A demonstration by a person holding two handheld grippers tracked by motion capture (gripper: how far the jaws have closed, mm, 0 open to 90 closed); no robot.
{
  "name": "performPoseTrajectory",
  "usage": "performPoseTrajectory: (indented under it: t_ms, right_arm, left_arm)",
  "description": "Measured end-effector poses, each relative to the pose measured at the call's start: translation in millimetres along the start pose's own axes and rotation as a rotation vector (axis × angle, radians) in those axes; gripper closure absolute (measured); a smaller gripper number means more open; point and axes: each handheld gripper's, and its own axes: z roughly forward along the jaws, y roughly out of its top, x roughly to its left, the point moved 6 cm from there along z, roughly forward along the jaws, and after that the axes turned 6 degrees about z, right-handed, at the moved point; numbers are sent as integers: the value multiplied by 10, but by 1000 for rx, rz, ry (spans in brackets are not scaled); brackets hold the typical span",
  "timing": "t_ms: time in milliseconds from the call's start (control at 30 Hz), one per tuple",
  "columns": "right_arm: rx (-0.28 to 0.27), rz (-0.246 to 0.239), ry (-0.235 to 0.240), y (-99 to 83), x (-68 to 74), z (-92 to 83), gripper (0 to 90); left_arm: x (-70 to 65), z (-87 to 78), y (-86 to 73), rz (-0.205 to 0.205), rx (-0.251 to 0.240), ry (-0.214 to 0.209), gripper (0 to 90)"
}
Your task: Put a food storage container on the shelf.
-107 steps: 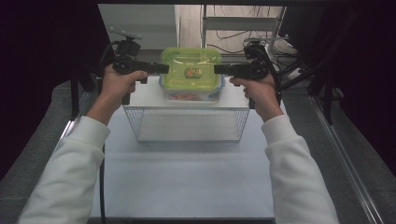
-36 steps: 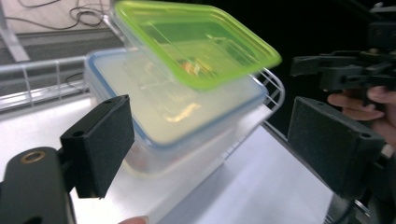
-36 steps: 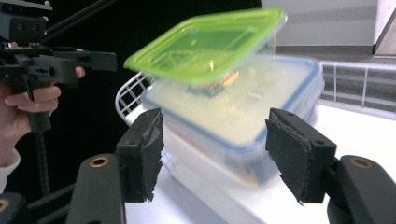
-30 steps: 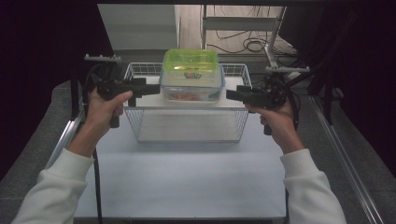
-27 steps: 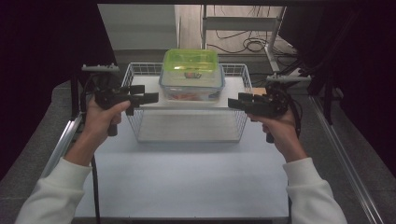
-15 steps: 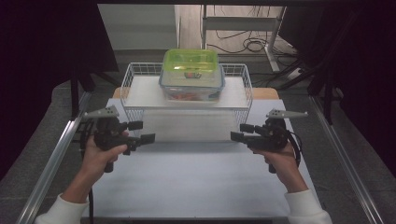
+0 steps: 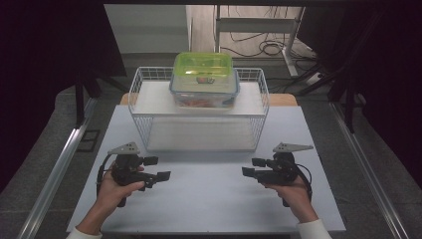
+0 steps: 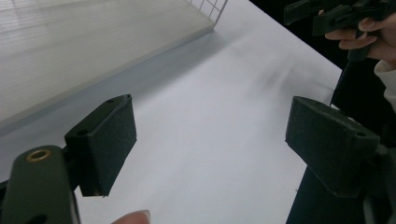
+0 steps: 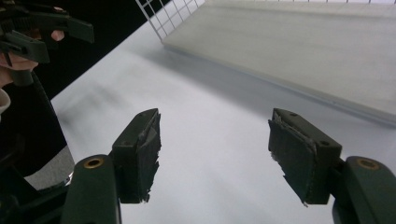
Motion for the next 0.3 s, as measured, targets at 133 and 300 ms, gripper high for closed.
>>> performPoseTrajectory:
  t_ms: [133, 300]
  right_arm:
    - [-3, -5, 1, -1, 14, -7, 336]
    - [-24, -10, -1, -4, 25, -46, 327]
  left_arm:
    - [-5, -5, 1, -7, -7, -4, 158]
    - [-10, -4, -36, -13, -7, -12, 158]
